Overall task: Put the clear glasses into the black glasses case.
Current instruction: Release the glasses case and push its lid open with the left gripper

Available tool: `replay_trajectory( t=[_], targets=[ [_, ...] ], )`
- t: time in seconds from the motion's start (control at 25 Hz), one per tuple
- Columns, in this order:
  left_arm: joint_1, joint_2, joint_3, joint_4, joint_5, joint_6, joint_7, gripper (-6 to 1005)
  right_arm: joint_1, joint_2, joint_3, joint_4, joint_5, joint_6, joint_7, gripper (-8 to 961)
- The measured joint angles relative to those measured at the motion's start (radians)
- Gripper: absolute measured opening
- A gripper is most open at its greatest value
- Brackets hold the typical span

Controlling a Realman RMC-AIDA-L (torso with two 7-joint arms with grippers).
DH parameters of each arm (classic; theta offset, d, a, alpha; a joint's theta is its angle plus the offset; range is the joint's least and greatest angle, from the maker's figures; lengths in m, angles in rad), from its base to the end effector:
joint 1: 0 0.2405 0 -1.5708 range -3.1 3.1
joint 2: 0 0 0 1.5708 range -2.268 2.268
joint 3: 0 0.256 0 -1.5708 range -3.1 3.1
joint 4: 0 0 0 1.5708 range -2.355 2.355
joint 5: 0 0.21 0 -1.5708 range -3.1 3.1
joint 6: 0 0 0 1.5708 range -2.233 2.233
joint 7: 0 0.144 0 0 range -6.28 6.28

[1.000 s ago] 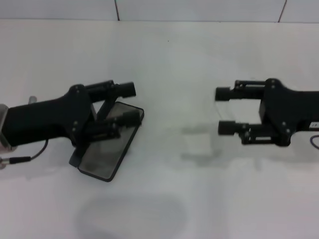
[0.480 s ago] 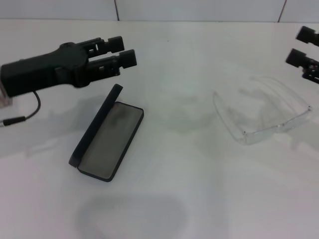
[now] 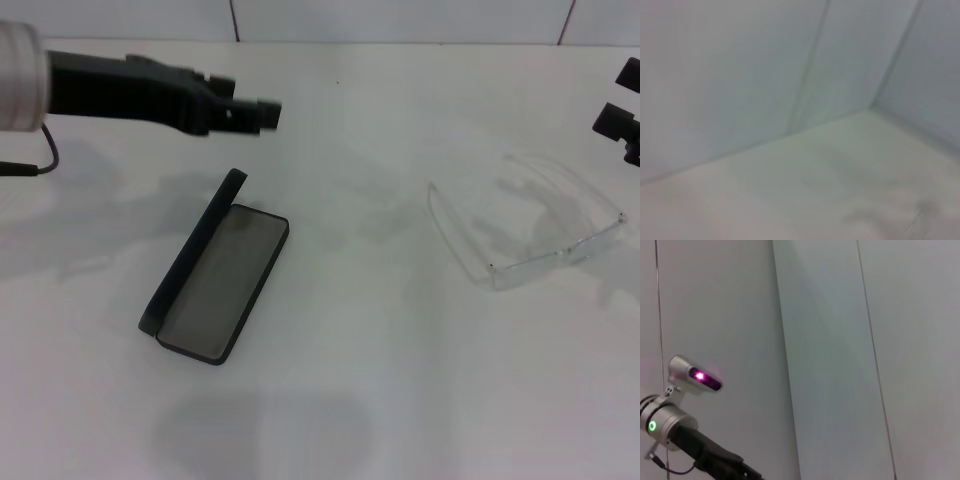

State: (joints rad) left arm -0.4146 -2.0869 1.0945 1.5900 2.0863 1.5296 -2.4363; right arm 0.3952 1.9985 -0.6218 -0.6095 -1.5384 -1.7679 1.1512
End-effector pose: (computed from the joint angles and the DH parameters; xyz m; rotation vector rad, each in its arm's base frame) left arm -0.1508 0.3400 0.0711 -2.5860 -0.9056 -0.3769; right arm 0.2717 0.3057 0.0785 -2.3467 0.3001 1.1661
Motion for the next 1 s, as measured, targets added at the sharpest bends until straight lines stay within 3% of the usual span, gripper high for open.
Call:
replay_trajectory(
  t=[0.24,0.4,0.72,1.0],
  targets=[
    [-0.013,-0.001,0.280,0.222,0.434,0.011,-0.297,699,0.001,-0.007,0.011,0.001,0.000,-0.001,-0.018,679],
    [-0.025,0.000,0.375,0.252,0.568,0.037,-0.386,699,0.000,-0.010,0.011,0.001,0.000,-0.002,-0.022,679],
    [-0.068,-0.003,0.412,0.231,0.598,0.098,-0.468,700,0.001,-0.011,0.011,0.001,0.000,0.005,-0.044,678],
    [-0.085,-0.004,0.415,0.094,0.598,0.079,-0.465,701,-0.002,-0.011,0.012,0.015,0.000,0.007,-0.054,678]
  ],
)
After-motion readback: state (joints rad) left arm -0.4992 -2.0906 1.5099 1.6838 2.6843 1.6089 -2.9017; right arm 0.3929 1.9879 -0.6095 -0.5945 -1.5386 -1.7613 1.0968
